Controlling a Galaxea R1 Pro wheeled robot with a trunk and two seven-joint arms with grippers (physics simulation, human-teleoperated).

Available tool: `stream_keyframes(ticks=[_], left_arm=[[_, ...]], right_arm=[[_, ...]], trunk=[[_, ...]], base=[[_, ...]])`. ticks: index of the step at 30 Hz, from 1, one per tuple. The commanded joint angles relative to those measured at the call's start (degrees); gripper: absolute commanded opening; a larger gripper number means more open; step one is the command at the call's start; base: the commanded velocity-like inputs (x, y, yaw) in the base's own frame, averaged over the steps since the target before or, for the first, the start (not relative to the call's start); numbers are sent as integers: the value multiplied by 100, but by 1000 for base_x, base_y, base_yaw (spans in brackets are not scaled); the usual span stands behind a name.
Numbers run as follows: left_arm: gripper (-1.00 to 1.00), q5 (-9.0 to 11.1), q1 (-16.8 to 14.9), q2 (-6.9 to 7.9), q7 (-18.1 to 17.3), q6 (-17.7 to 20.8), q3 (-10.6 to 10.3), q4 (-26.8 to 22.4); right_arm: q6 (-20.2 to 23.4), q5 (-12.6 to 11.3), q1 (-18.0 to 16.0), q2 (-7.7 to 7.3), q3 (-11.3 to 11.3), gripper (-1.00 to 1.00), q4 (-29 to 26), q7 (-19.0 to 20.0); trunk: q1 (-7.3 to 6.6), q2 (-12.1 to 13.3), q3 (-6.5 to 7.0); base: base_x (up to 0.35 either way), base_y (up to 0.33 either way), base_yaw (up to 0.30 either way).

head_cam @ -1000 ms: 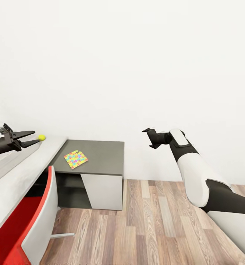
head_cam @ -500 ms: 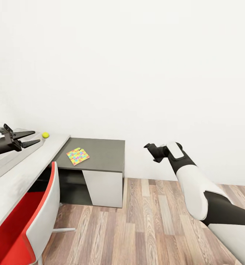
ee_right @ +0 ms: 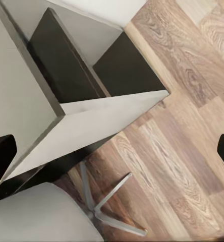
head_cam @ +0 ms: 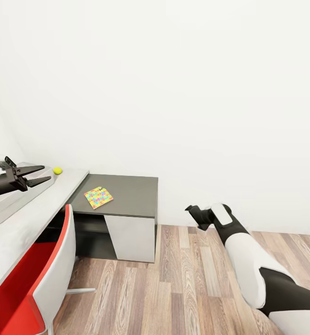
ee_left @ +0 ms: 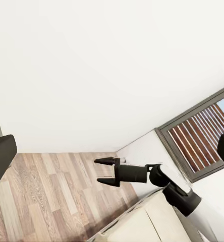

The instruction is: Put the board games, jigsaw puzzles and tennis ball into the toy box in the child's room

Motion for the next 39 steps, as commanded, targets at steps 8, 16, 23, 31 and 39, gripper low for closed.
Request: stream_keyframes(ticks=[8,16,23,31,39], left_arm=[[100,-4,-5,1,-25,50,-16,2],[100,-4,0,-38,-25,38,-27,2],[100,-7,16,-75,-25,-130,-38,2],[100,-20,45,-96,-25,-248,-53,2],[100,-30,69,-241,-25,-339,-60,2]], right_arm=[[15,101,975,-483,-6,100,-50,-4],[-33,152,1921,-606,-10,100,-787,588],[-28,158,2082,-626,-1,100,-894,630],[-34,165,2093,-626,244,100,-910,626],[-42,189,2093,-635,577,100,-911,621]], trunk=[[3,-13,-12],[3,-13,-12],[3,-13,-15],[3,-13,-18],[3,-13,-18]], base=[[0,0,0],[0,0,0],[0,0,-52],[0,0,-52],[0,0,-1]])
